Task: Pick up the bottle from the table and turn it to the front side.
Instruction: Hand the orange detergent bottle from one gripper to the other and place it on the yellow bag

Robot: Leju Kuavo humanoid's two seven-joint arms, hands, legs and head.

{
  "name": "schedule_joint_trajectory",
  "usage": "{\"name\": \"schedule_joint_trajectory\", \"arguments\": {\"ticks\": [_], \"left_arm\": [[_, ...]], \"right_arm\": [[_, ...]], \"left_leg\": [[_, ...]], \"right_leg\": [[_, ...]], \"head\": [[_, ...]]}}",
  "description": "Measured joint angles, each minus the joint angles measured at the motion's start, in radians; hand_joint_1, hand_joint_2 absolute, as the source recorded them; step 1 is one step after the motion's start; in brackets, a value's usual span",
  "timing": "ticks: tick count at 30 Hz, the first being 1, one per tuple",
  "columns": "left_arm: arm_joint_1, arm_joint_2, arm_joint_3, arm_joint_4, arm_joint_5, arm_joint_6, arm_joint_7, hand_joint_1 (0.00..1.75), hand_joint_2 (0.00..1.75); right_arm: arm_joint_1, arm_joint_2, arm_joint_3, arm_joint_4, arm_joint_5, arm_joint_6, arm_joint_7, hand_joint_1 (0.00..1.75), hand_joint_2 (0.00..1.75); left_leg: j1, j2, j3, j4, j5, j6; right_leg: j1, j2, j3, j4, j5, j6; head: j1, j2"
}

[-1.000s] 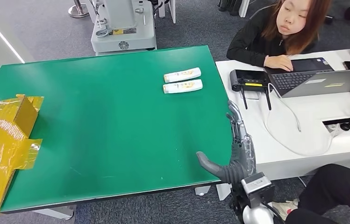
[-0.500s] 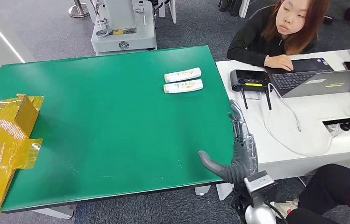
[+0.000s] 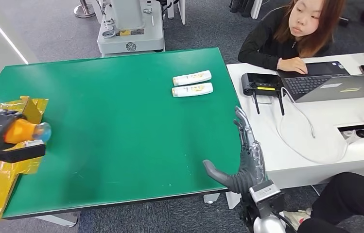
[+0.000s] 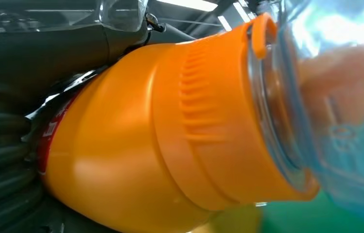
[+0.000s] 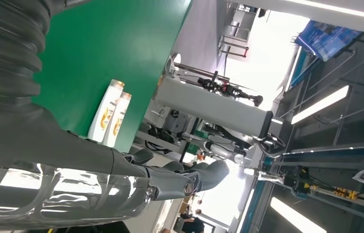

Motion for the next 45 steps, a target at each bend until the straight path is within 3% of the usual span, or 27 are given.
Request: {"name": "schedule_joint_trajectory", "arguments": {"ticks": [7,15,18,22,26,31,45], "left_arm": [[-0.106,-0.130,-0.138,0.156,0.008,0.006,-0.009,1.75,1.75],[-0.144,-0.178,-0.188,0.244,0.003,0.011,-0.004,1.75,1.75],[-0.172,-0.188,-0.212,0.287,-0.018,0.023,0.044,1.75,1.75],[-0.195,-0.192,-0.222,0.330,-0.044,0.035,0.143,1.75,1.75],[-0.206,-0.185,-0.222,0.362,-0.057,-0.011,0.187,1.75,1.75],[-0.206,-0.170,-0.222,0.388,-0.025,-0.113,0.183,1.75,1.75],[-0.176,-0.139,-0.222,0.412,0.034,-0.182,0.146,1.75,1.75]], "right_arm": [[-0.009,-0.010,0.011,0.010,-0.011,-0.010,0.010,0.00,1.75],[-0.011,-0.016,0.014,0.016,-0.016,-0.014,0.011,0.00,1.75],[-0.010,-0.019,0.014,0.022,-0.018,-0.026,0.011,0.00,1.75],[-0.007,-0.019,0.014,0.030,-0.019,-0.036,0.012,0.00,1.75],[-0.001,-0.019,0.014,0.031,-0.013,-0.041,0.022,0.00,1.75],[0.005,-0.019,0.007,0.032,0.001,-0.015,0.025,0.00,1.75],[0.005,-0.018,-0.012,0.048,-0.002,0.010,0.021,0.00,1.75]], "left_leg": [[0.000,0.005,0.000,0.001,0.000,0.000],[0.001,0.005,0.000,0.001,0.000,0.000],[0.001,0.005,0.000,0.001,0.000,0.000],[0.001,0.006,0.000,0.001,0.000,-0.001],[0.001,0.006,-0.001,0.001,0.000,-0.001],[0.001,0.006,-0.001,0.001,0.000,-0.001],[0.001,0.005,-0.001,0.001,0.001,-0.001]], "right_leg": [[0.000,0.006,-0.001,0.000,0.002,0.001],[0.000,0.006,-0.002,0.000,0.002,0.001],[0.001,0.007,-0.002,0.000,0.002,0.001],[0.001,0.007,-0.002,0.000,0.002,0.001],[0.001,0.007,-0.002,0.000,0.002,0.001],[0.001,0.007,-0.002,0.000,0.002,0.001],[0.001,0.006,-0.002,0.000,0.002,0.001]], "head": [[0.000,0.000],[0.000,0.000],[0.000,0.000],[0.000,0.000],[0.000,0.000],[0.000,0.000],[0.000,0.000]]}}
